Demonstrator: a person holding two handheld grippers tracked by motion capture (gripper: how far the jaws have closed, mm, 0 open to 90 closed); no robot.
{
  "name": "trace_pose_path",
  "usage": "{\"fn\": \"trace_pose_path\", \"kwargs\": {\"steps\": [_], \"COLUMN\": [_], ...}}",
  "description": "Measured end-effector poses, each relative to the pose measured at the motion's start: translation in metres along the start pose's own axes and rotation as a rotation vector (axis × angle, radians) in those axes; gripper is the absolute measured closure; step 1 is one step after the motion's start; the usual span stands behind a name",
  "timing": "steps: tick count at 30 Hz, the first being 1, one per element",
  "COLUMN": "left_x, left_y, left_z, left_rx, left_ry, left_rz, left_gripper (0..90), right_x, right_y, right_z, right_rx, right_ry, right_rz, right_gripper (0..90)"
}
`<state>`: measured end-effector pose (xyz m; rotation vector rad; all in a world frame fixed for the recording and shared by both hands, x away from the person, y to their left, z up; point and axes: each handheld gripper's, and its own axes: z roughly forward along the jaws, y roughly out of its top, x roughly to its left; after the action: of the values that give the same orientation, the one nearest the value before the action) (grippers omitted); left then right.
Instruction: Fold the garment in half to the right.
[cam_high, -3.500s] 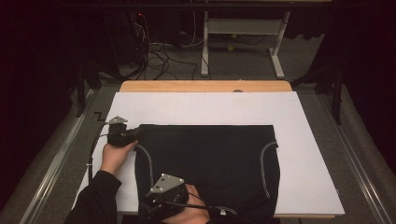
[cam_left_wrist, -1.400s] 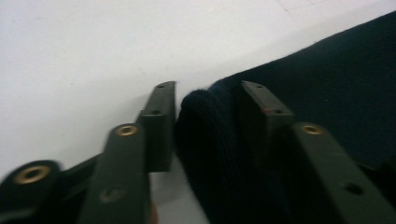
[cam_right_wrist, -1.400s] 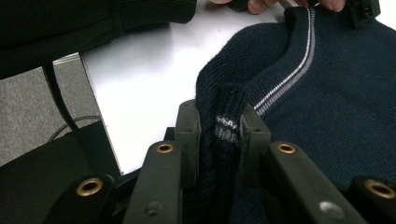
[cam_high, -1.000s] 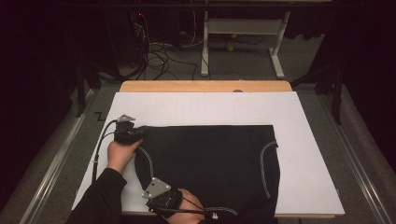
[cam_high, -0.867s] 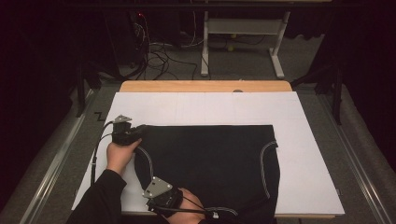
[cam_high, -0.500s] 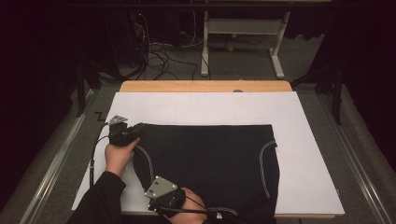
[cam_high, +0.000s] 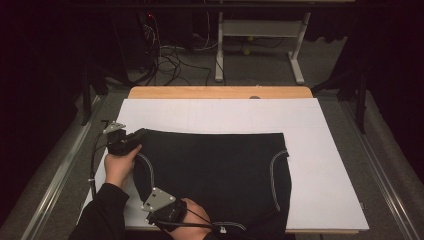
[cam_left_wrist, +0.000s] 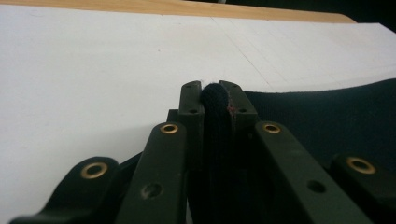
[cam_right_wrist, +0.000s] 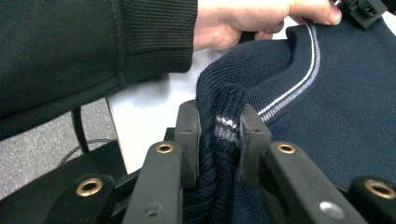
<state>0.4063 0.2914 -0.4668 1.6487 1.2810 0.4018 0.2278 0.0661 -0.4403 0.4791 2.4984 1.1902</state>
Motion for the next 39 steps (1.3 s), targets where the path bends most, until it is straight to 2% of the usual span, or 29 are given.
{"fn": "trace_pose_path", "kwargs": {"steps": [4,7,9,12,17,23,30,32,35,39], "left_x": [0.007,0.012,0.016,0.022,0.028,0.025,0.02,0.017,0.013,0.002], "left_y": [0.002,0.002,0.001,0.001,-0.002,-0.002,-0.001,0.002,0.007,0.017], "left_z": [-0.007,-0.012,-0.015,-0.02,-0.023,-0.022,-0.023,-0.026,-0.032,-0.037], "left_rx": [-0.014,-0.016,-0.009,-0.002,0.003,0.018,0.022,0.011,-0.01,-0.007], "left_ry": [0.01,0.033,0.062,0.089,0.081,0.094,0.084,0.07,0.043,0.048], "left_rz": [-0.024,-0.018,0.002,0.002,-0.022,-0.018,-0.004,0.002,-0.012,0.001], "left_gripper": [76.5,76.5,76.5,76.4,76.4,76.4,76.3,76.2,76.2,76.2], "right_x": [0.005,0.008,0.009,0.013,0.017,0.012,0.007,0.006,0.004,-0.001], "right_y": [0.008,0.014,0.018,0.023,0.026,0.023,0.02,0.018,0.016,0.013], "right_z": [0.007,0.011,0.014,0.022,0.028,0.022,0.013,0.01,0.002,-0.013], "right_rx": [0.001,-0.003,-0.006,-0.011,-0.011,-0.024,-0.044,-0.052,-0.071,-0.106], "right_ry": [0.008,0.011,0.018,0.02,0.029,0.027,0.016,0.019,0.018,0.013], "right_rz": [-0.021,-0.031,-0.035,-0.047,-0.056,-0.039,-0.027,-0.025,-0.02,-0.009], "right_gripper": [74.5,74.5,74.6,74.5,74.5,74.5,74.4,74.4,74.4,74.4]}}
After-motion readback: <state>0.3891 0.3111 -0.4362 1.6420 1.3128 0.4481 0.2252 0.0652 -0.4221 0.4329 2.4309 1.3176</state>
